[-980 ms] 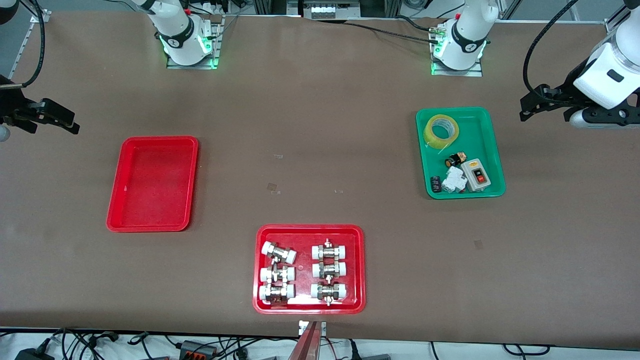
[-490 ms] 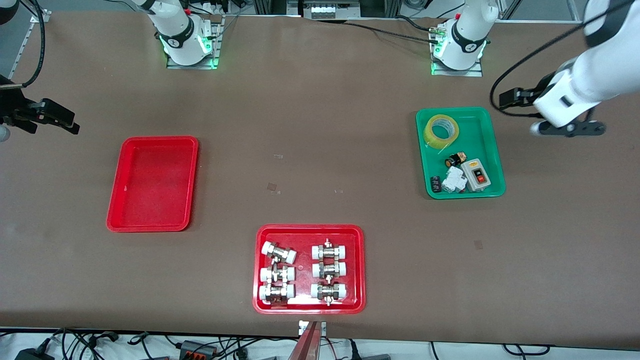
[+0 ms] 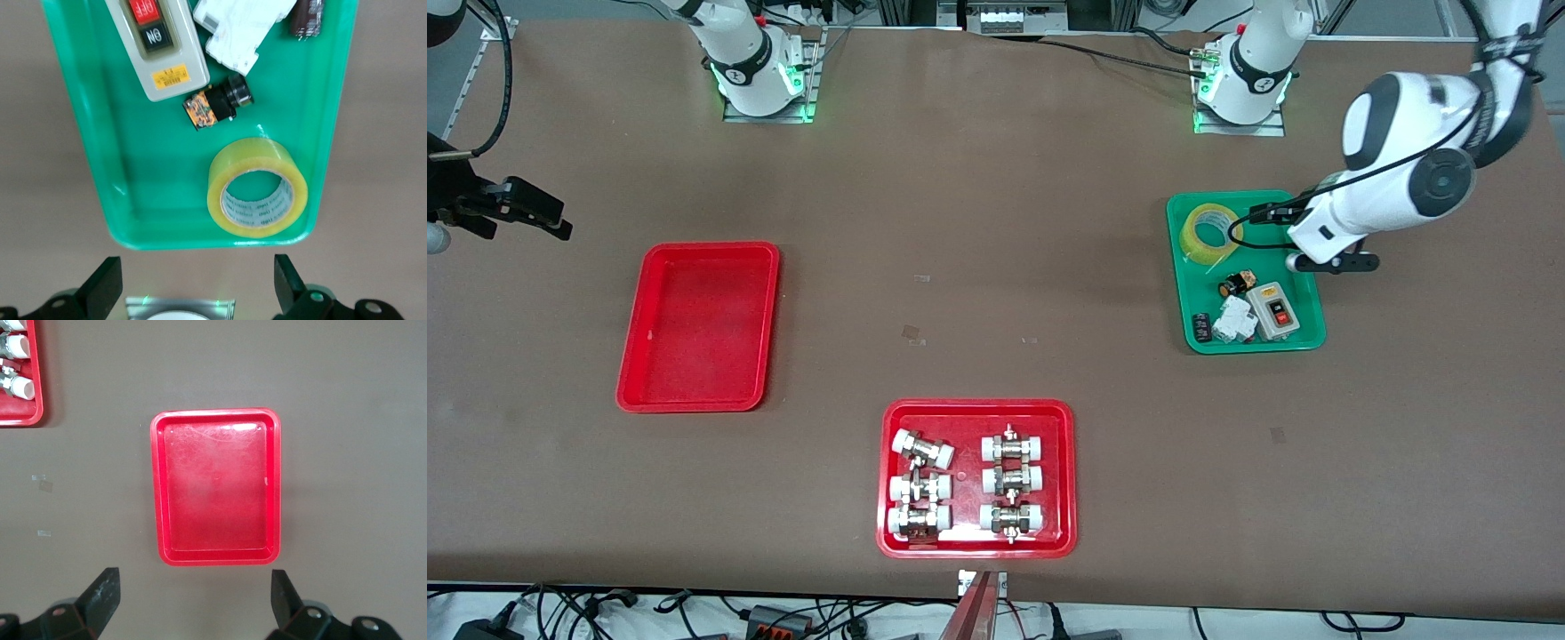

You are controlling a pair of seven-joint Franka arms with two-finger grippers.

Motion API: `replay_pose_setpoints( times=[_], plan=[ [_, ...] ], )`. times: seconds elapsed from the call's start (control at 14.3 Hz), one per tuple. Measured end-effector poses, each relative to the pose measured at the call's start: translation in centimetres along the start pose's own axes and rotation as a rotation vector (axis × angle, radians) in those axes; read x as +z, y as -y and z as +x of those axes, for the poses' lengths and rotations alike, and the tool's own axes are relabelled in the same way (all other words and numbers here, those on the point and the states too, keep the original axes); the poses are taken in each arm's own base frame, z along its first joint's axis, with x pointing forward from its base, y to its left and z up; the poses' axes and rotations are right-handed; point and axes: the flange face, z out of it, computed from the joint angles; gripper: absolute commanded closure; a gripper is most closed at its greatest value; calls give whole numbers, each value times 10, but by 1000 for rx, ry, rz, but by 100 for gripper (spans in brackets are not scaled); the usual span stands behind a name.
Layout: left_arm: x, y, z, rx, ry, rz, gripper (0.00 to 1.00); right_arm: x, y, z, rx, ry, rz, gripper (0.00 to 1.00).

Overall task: Left arm passes tape to right arm into tray
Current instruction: 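Lower the left gripper and grasp the yellow tape roll by its rim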

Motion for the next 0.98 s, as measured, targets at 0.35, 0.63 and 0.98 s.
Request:
replay_pose_setpoints(
  times=[0.35, 0.63, 0.98],
  plan=[
    [81, 6, -1, -56, 34, -57, 0, 5, 0, 2, 0, 8, 0, 0],
    [114, 8, 7, -88, 48, -82, 20, 6, 0, 3, 0, 6, 0, 0],
    [122, 9, 7, -93, 49, -83, 83, 6, 0, 4, 1, 3, 0, 0]
  ],
)
